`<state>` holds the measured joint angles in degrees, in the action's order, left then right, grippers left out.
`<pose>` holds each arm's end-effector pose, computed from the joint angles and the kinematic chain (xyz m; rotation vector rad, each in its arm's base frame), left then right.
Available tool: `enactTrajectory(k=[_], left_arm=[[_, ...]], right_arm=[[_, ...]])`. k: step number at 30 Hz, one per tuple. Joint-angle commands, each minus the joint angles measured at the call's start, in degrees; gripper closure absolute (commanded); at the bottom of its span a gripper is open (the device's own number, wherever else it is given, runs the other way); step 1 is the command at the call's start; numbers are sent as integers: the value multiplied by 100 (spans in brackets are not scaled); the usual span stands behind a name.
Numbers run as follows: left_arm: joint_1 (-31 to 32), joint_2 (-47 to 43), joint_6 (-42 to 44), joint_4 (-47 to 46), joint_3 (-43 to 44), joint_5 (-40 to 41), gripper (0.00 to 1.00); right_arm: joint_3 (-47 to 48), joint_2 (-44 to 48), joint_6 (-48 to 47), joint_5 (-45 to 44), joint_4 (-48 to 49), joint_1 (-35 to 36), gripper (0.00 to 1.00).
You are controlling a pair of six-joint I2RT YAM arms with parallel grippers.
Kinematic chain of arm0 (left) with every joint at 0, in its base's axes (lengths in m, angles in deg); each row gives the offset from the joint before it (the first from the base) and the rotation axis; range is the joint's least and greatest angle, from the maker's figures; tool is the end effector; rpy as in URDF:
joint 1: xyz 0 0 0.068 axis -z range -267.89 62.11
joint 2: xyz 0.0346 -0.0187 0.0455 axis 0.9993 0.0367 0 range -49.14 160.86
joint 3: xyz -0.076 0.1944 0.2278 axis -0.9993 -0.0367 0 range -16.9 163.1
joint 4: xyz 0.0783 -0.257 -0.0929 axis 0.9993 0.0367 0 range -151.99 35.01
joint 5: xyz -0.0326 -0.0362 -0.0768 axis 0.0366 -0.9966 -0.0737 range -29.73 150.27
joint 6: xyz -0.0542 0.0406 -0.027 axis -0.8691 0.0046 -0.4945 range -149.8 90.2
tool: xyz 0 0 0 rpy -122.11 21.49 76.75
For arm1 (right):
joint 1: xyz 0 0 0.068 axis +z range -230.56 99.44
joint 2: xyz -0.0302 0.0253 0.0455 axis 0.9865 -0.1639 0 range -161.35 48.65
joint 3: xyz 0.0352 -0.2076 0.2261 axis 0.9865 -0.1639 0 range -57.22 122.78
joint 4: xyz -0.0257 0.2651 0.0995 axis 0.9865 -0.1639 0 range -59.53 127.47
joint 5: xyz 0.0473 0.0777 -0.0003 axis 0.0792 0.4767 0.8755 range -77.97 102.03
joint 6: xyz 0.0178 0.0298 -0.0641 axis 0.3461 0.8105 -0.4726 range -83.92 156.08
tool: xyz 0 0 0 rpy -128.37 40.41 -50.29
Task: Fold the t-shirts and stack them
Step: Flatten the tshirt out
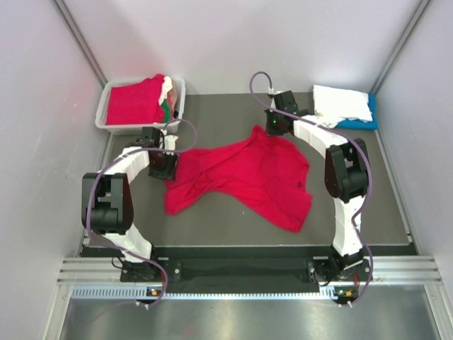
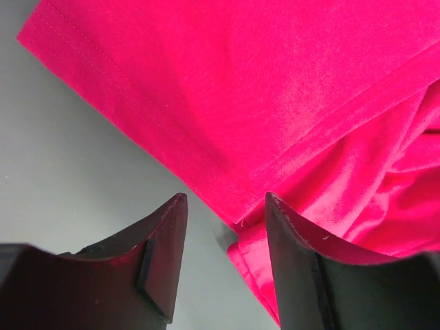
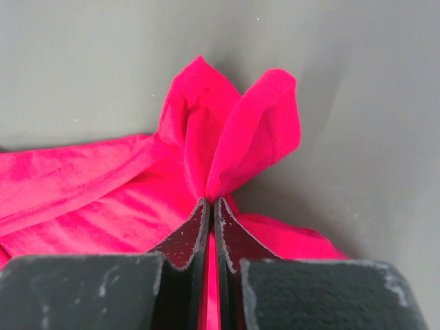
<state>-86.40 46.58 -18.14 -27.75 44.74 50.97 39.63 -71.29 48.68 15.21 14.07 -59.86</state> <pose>0.3557 -0.0191 0.1877 0.3568 2.7226 -0.1759 0.4985 0.1921 0.2266 -0.1967 2.3997 0.3393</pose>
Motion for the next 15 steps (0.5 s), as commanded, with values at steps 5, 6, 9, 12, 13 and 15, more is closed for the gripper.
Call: enactTrajectory(k=[5,6,9,12,13,15], left_arm=[[-27,16,-67,57,41,-28,47],[-27,17,-59,39,-3,24,47],[-27,78,-41,30,-74,95,47],[-27,210,-15,22,-144,165,48],[-18,210,-6,-22,-188,278,48],[-27,184,20,-172,-311,341,48]], right_arm=[[228,322,23,60,72,-32,100],[228,322,23,60,72,-32,100],[228,322,32,60,81,-32,100],[237,322,41,60,90,-32,100],[228,313,32,69,90,-32,100],[211,313,41,69,107,-32,100]])
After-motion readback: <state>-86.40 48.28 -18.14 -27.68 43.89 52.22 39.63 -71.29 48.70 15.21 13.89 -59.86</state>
